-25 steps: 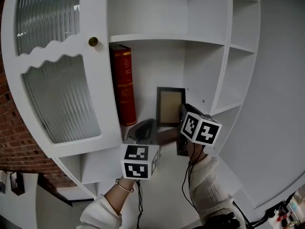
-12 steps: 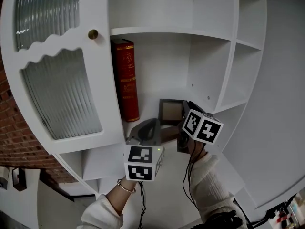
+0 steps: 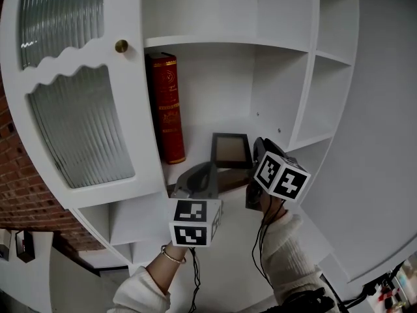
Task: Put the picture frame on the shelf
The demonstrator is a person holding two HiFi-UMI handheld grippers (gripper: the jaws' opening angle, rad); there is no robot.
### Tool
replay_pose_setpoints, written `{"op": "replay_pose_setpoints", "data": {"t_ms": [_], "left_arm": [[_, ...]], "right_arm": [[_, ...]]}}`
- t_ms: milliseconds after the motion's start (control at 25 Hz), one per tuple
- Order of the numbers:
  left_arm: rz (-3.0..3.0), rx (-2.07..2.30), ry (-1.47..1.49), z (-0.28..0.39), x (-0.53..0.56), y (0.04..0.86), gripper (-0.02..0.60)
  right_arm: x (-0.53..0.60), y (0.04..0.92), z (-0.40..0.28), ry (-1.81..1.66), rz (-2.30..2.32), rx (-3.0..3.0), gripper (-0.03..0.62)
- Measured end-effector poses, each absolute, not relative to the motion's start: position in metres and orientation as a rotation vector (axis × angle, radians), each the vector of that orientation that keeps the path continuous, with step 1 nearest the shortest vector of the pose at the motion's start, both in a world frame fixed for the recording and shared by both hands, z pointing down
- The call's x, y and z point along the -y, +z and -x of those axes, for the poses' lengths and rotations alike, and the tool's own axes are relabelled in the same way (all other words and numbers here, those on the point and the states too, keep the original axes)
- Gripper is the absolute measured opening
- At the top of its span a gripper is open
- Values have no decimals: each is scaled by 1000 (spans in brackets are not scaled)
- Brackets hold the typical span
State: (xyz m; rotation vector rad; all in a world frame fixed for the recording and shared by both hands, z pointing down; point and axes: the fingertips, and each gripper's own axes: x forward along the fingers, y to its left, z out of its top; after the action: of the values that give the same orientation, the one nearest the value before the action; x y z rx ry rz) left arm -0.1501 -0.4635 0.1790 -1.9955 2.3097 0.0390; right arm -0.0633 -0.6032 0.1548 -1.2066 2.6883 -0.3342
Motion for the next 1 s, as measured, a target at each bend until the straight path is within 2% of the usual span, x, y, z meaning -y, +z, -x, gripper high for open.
{"op": "replay_pose_setpoints", "data": {"t_ms": [360, 680, 1000], "left_arm": [[2010, -2281, 103, 118, 460, 185, 5], [1958, -2316, 196, 96, 450, 211, 5], [1911, -2502, 151, 103, 440, 273, 5]], "right_arm": [[590, 174, 21, -288, 1253, -2699, 72], [573, 225, 0, -301, 1210, -2807, 71], [555, 287, 1, -373, 1119, -2914, 60]]}}
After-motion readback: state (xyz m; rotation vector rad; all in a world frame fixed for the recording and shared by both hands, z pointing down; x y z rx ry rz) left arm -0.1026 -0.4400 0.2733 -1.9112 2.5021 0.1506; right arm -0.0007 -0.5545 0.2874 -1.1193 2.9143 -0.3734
